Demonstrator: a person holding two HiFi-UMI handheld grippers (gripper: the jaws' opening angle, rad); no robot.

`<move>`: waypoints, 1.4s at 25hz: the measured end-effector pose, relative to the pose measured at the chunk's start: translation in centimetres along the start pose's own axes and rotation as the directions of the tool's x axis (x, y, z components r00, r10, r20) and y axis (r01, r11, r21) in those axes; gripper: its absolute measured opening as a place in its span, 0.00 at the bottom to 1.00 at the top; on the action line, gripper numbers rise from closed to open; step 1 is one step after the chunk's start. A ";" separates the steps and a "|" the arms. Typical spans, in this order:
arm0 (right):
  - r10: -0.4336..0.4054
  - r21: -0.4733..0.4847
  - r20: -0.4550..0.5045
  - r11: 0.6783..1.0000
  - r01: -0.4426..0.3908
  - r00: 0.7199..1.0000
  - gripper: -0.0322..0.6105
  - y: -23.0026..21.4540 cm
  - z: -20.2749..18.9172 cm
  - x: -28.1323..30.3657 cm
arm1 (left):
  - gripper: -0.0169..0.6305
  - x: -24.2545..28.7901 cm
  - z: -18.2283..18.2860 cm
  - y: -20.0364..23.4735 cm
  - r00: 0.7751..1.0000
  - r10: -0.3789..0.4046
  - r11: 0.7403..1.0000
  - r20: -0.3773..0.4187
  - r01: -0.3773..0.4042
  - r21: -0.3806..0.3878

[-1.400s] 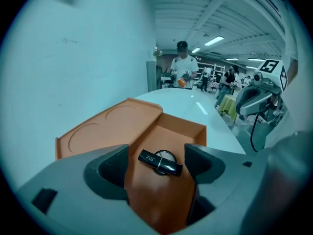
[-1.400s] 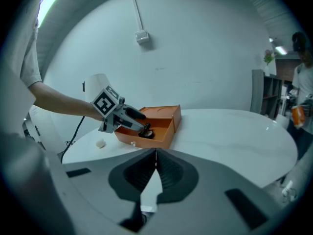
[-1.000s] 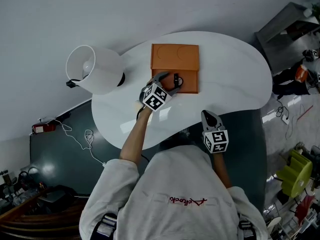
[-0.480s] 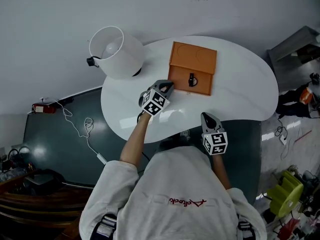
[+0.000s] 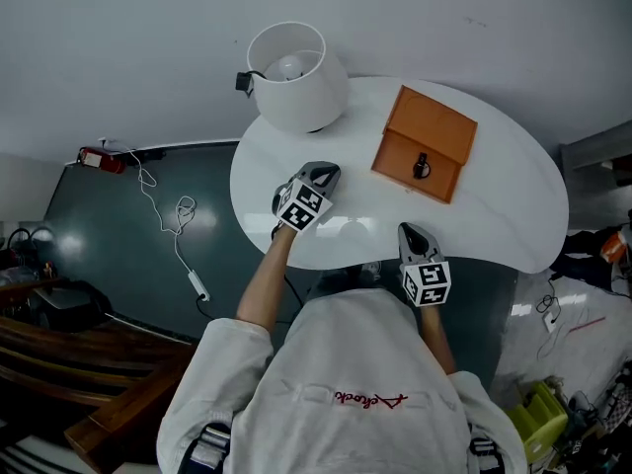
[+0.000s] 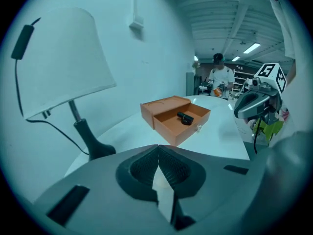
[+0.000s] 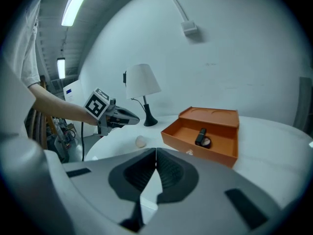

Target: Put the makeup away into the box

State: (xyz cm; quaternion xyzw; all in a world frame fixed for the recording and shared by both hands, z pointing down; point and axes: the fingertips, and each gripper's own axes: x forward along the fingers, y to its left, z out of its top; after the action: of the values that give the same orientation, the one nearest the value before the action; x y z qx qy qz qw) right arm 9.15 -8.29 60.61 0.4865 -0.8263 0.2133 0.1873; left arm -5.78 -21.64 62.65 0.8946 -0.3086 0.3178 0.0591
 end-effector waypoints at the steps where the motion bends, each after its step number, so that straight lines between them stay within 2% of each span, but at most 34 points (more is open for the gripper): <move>1: 0.014 -0.009 -0.003 1.000 -0.014 1.000 0.08 0.6 0.2 0.4 | 0.04 -0.6 -0.6 0.4 1.000 0.011 1.000 -0.003 -0.012 -0.011; 7: 0.069 -0.044 -0.018 0.997 -0.069 0.997 0.08 3.1 0.8 2.4 | 0.04 -2.6 -3.3 1.6 0.999 0.051 0.997 -0.013 -0.052 -0.061; 15: 0.057 -0.033 -0.062 0.998 -0.059 0.996 0.08 3.5 -0.8 1.9 | 0.05 -1.8 -5.1 0.0 1.000 0.023 0.997 -0.020 -0.024 -0.068; 16: 0.054 -0.029 -0.069 0.998 -0.056 0.996 0.08 3.4 -1.3 1.7 | 0.09 -1.5 -5.4 -0.3 1.000 0.015 0.997 -0.021 -0.017 -0.073; 17: 0.051 -0.026 -0.076 0.998 -0.053 0.996 0.08 3.3 -1.7 1.6 | 0.25 -1.1 -5.7 -0.7 1.000 0.002 0.997 -0.024 -0.004 -0.080; 18: 0.049 -0.024 -0.083 0.998 -0.051 0.995 0.08 3.3 -2.1 1.6 | 0.34 -0.7 -6.0 -1.1 1.000 -0.010 0.996 -0.027 0.007 -0.085; 20: 0.048 -0.020 -0.095 0.999 -0.050 0.994 0.08 3.2 -2.8 1.6 | 0.36 -0.1 -6.5 -1.6 0.999 -0.019 0.997 -0.030 0.017 -0.078; 22: 0.048 -0.017 -0.103 0.999 -0.050 0.993 0.08 3.3 -3.3 1.5 | 0.43 0.4 -6.9 -2.0 0.999 -0.019 0.998 -0.033 0.017 -0.068; 26: 0.043 -0.011 -0.120 0.999 -0.045 0.992 0.08 3.2 -4.0 1.2 | 0.46 1.3 -7.2 -2.3 0.999 -0.031 0.997 -0.039 0.028 -0.067; 35: 0.018 -0.001 -0.144 1.000 -0.018 0.989 0.08 2.1 -5.1 0.7 | 0.46 3.5 -7.3 -1.6 0.997 -0.053 0.995 -0.048 0.048 -0.085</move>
State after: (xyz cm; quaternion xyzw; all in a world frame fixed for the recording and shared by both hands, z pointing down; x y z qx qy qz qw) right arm 7.51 -5.16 64.86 0.4621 -0.8152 0.2487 0.2452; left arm -6.61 -19.94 70.70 0.8906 -0.2974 0.3251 0.1123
